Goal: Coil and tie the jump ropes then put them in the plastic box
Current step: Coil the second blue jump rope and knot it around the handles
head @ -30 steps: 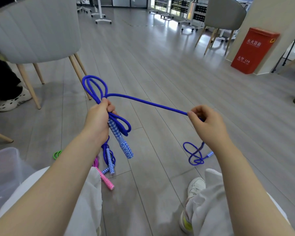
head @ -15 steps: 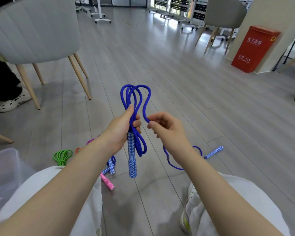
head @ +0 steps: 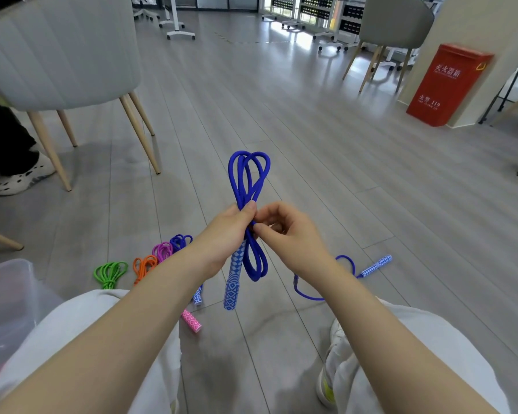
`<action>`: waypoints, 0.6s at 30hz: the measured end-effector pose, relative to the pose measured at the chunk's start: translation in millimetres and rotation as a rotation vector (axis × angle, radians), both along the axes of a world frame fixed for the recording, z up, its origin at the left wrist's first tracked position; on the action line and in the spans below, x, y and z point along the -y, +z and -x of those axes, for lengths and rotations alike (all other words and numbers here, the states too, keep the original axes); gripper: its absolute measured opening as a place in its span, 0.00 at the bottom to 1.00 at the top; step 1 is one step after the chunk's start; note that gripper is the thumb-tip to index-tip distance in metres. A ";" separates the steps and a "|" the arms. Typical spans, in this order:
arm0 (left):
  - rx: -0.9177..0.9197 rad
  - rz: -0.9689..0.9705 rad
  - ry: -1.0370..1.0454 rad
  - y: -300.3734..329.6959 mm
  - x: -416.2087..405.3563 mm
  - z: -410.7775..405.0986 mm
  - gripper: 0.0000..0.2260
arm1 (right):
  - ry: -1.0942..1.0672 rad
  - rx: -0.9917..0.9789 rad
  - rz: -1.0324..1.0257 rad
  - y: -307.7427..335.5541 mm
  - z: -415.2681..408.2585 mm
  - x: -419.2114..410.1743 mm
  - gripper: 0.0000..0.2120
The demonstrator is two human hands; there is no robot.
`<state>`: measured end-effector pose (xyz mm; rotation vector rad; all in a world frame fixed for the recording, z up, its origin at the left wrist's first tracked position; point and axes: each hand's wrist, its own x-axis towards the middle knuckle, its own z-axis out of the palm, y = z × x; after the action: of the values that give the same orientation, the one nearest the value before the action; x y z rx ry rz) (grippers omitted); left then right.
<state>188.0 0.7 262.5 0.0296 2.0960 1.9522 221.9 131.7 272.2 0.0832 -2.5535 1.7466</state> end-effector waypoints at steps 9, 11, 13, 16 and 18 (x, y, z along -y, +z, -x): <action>0.161 -0.368 0.049 10.9 7.1 8.2 0.11 | -0.027 0.044 -0.077 4.1 5.6 -24.0 0.09; 0.202 -0.507 0.055 18.9 11.3 8.6 0.11 | -0.056 0.009 -0.086 4.9 5.7 -33.0 0.09; 0.214 -0.602 0.078 26.8 17.4 9.4 0.13 | -0.077 -0.017 -0.085 7.0 4.4 -44.0 0.09; 0.216 -0.728 0.161 33.0 35.0 18.7 0.14 | -0.090 -0.024 -0.101 9.3 1.0 -62.3 0.06; 0.230 -0.818 0.240 33.8 50.4 26.9 0.14 | -0.120 -0.029 -0.103 10.5 -0.8 -73.3 0.04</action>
<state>161.1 -49.7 296.3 -0.2779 1.0908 2.6670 222.7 205.1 282.7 -0.0400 -2.5682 1.5610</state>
